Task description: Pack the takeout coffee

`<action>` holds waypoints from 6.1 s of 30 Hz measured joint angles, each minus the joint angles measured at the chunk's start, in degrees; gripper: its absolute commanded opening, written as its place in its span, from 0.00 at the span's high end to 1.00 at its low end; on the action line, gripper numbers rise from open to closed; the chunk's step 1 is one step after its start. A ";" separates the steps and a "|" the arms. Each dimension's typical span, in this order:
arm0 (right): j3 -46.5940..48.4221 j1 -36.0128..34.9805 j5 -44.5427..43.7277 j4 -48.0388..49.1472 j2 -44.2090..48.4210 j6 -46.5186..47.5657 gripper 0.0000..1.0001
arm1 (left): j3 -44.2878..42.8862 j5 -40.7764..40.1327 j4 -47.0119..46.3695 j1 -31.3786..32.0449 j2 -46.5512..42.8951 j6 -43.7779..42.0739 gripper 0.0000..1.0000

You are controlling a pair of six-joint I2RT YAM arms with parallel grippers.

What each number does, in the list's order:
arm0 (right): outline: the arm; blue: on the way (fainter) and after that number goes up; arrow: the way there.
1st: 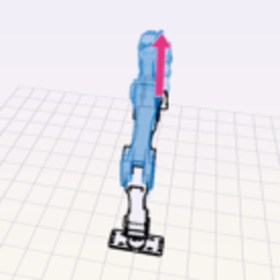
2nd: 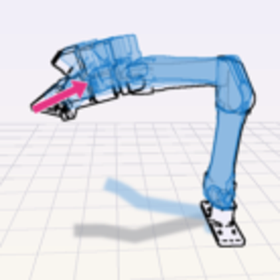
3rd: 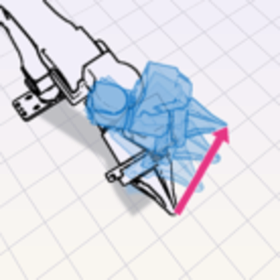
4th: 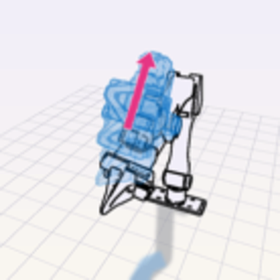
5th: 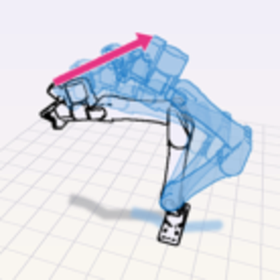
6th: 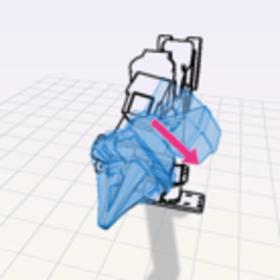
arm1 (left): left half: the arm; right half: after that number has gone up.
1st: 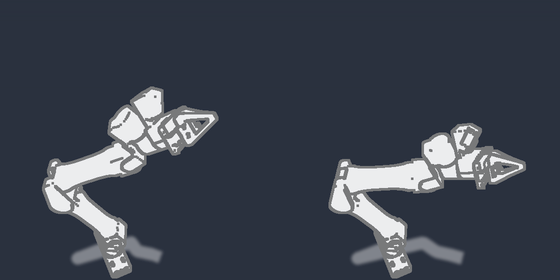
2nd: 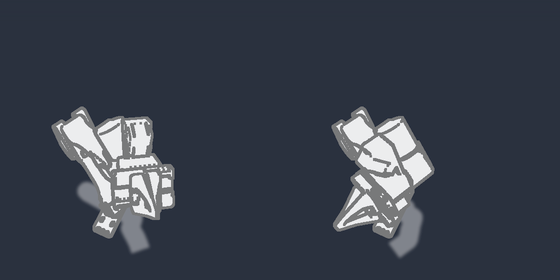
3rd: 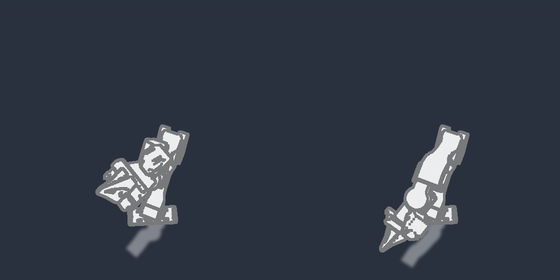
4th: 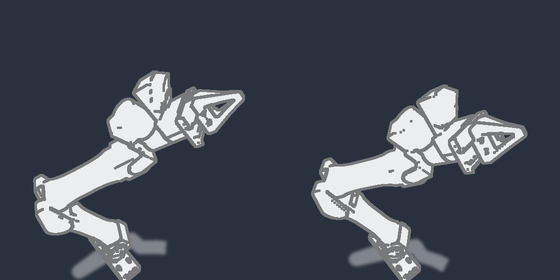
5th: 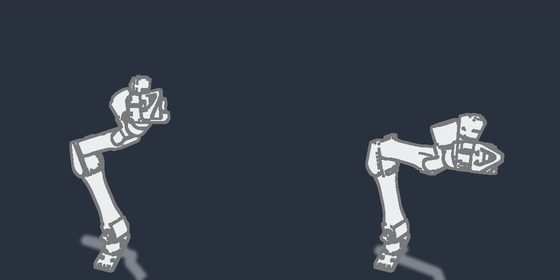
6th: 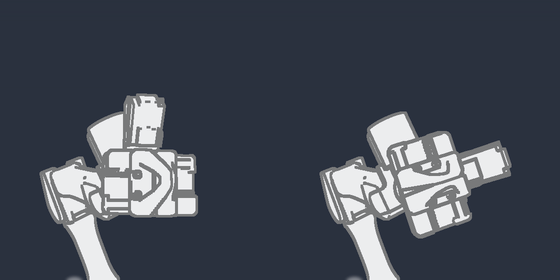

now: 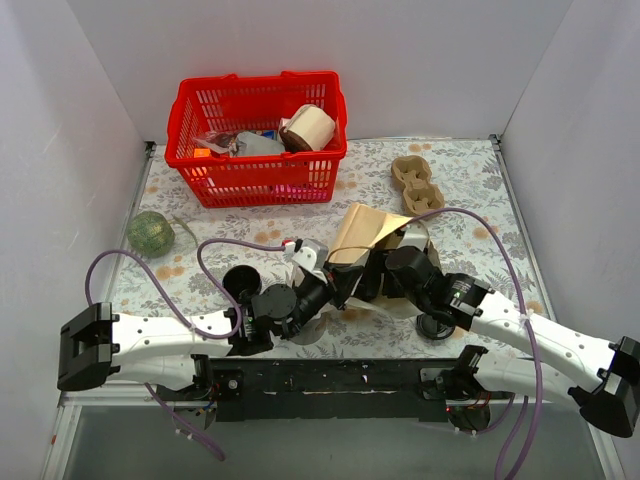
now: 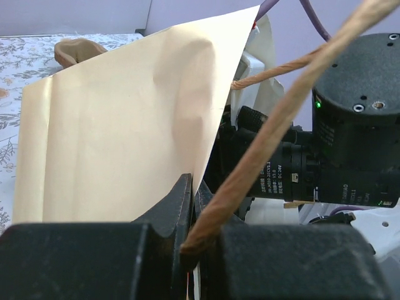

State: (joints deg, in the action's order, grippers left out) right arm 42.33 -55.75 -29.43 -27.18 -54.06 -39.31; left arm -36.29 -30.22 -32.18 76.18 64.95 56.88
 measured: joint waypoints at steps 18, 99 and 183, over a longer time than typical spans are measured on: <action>0.68 6.54 10.60 2.86 -6.08 -8.63 0.26 | -2.78 -3.32 -3.37 0.59 6.99 2.51 1.00; 1.75 0.90 -1.77 18.95 -2.64 78.55 0.99 | -22.34 18.60 35.65 -18.49 9.62 25.49 0.84; 23.67 4.35 9.62 -8.35 -1.33 87.41 0.99 | -42.45 12.22 45.79 -20.09 5.73 14.47 0.02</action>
State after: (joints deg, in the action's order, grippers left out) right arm 66.00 -51.40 -19.81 -35.53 -55.40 48.10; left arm -78.74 -18.00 13.61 56.10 70.67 71.35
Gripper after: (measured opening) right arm 0.044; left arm 0.981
